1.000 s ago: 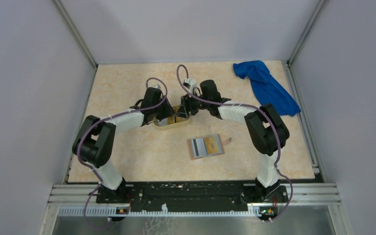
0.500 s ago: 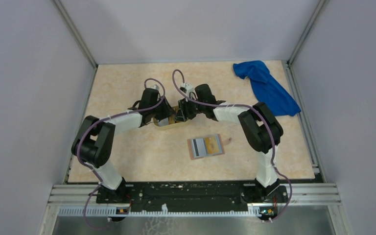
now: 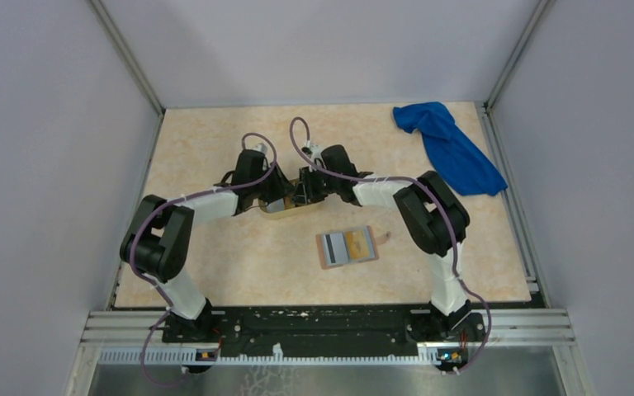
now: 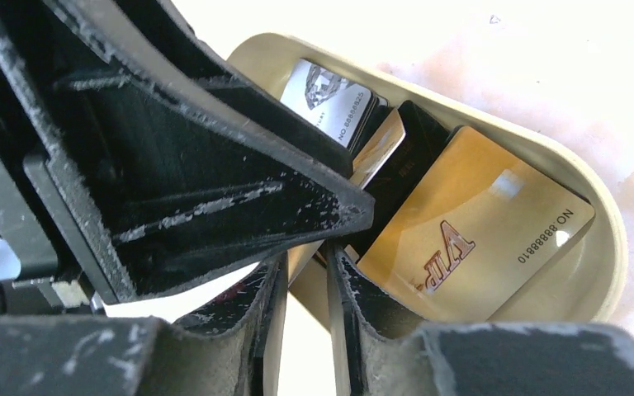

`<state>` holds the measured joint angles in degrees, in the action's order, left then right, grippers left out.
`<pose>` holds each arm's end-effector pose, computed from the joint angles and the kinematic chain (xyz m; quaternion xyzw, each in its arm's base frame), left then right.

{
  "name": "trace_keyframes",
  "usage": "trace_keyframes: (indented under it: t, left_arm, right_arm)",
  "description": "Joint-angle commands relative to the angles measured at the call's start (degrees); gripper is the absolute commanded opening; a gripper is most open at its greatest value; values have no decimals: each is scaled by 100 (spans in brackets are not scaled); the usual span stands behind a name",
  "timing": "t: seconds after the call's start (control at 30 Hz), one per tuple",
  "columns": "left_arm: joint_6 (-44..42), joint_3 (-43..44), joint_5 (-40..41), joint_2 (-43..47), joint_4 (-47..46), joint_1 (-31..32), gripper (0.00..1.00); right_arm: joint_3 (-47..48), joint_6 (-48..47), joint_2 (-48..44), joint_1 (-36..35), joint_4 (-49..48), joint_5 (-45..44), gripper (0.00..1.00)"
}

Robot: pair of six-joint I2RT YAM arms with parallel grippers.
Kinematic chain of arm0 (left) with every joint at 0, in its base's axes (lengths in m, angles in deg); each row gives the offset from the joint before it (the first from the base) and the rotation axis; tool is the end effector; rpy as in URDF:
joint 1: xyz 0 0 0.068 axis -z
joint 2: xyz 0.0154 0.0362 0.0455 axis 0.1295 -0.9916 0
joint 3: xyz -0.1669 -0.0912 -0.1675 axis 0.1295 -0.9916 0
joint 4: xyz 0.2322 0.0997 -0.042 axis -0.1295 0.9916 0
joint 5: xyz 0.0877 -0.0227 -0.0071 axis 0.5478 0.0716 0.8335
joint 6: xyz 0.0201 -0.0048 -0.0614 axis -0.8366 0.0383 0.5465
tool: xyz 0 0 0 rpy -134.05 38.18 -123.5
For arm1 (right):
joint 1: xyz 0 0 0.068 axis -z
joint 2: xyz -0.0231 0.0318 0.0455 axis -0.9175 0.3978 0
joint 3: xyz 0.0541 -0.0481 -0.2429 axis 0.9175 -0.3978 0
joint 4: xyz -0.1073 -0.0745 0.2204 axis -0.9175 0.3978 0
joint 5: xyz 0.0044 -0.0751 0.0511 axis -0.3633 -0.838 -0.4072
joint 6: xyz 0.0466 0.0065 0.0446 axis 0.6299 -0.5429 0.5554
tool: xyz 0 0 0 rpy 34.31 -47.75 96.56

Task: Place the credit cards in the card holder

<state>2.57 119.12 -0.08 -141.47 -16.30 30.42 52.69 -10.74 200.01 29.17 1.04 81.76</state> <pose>0.3274 -0.1469 0.1447 -0.0981 0.8975 -0.2774 0.3285 0.3302 0.2834 0.1418 -0.2252 0.8339 0.4196 0.2790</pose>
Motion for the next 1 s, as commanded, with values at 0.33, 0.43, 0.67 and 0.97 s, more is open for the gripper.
trace_keyframes:
  t: [0.33, 0.43, 0.67, 0.97]
  left_arm:
    - [-23, -493, -540, 623, -725, -136, 76]
    - [-119, -468, -557, 823, -688, -148, 81]
    - [-490, -772, -430, 1837, -701, -161, 91]
    - [-636, -2075, -1483, 3732, -2177, -161, 99]
  right_arm:
    - [270, 973, 78, 185, -241, -133, 0]
    - [154, 1215, -39, 336, -517, 122, 0]
    - [-170, 1891, -413, 749, -1547, 1039, 0]
    - [-1010, 2238, -1664, 1376, -2419, 2606, 0]
